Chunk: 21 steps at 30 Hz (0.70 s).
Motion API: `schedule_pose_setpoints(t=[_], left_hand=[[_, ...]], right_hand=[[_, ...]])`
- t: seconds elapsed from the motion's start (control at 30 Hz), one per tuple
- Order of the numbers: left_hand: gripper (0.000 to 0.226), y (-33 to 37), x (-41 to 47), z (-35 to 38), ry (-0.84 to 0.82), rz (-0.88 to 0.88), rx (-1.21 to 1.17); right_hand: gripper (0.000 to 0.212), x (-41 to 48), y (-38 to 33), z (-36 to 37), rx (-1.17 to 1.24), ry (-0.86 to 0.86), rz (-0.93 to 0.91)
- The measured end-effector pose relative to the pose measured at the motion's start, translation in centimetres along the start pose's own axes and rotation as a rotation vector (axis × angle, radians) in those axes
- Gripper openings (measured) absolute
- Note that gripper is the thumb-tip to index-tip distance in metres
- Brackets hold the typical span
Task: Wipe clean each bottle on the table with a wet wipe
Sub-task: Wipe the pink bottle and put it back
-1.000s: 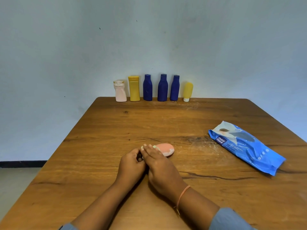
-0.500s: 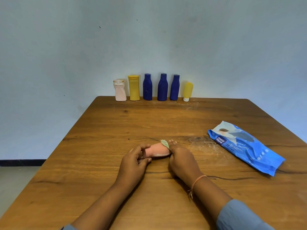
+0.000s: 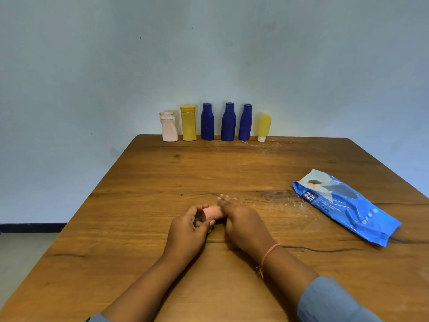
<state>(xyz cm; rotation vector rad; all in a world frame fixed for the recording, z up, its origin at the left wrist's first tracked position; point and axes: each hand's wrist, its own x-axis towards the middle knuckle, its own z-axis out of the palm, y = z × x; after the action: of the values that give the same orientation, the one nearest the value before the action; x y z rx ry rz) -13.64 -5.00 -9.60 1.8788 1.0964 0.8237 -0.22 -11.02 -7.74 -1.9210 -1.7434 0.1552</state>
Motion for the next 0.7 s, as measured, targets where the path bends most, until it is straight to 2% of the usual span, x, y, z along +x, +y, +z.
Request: schedule_pose_setpoints(t=[0.17, 0.27, 0.37, 0.5, 0.7], left_hand=[[0.036, 0.3, -0.2, 0.0, -0.005, 0.004, 0.025], [0.032, 0.3, -0.2, -0.1, 0.0, 0.011, 0.037], [0.026, 0.3, -0.2, -0.3, 0.006, 0.022, 0.074], [0.021, 0.3, -0.2, -0.3, 0.029, -0.002, 0.038], [0.028, 0.4, 0.0, 0.1, 0.004, -0.038, -0.029]], right_hand=[[0.047, 0.7, 0.5, -0.6, 0.016, 0.055, 0.154], [0.049, 0.1, -1.4, 0.4, -0.013, 0.081, 0.058], [0.051, -0.5, -3.9, 2.2, 0.024, 0.036, -0.061], [0.052, -0.8, -2.3, 2.4, -0.077, 0.035, -0.118], [0.051, -0.1, 0.9, -0.4, -0.043, 0.155, 0.069]])
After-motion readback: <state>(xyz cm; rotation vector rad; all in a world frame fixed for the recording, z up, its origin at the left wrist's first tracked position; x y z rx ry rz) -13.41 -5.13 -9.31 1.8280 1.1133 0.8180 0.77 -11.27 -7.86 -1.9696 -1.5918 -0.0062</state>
